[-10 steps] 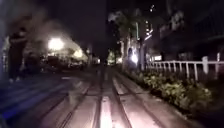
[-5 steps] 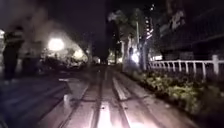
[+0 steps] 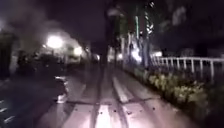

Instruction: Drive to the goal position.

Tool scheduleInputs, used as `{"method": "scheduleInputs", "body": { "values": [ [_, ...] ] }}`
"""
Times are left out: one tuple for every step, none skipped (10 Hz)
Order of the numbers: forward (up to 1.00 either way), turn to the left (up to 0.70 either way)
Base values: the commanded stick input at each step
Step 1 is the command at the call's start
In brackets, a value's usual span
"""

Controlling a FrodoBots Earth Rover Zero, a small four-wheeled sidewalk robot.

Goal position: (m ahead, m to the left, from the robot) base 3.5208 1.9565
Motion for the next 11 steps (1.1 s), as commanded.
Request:
{"method": "scheduleInputs", "body": {
  "values": [
    [0.45,0.00],
    [0.45,0.00],
    [0.45,0.00],
    [0.45,0.00],
    [0.45,0.00],
    [0.45,0.00],
    [0.45,0.00],
    [0.45,0.00],
    [0.45,0.00],
    [0.45,0.00],
    [0.45,0.00]
  ]
}}
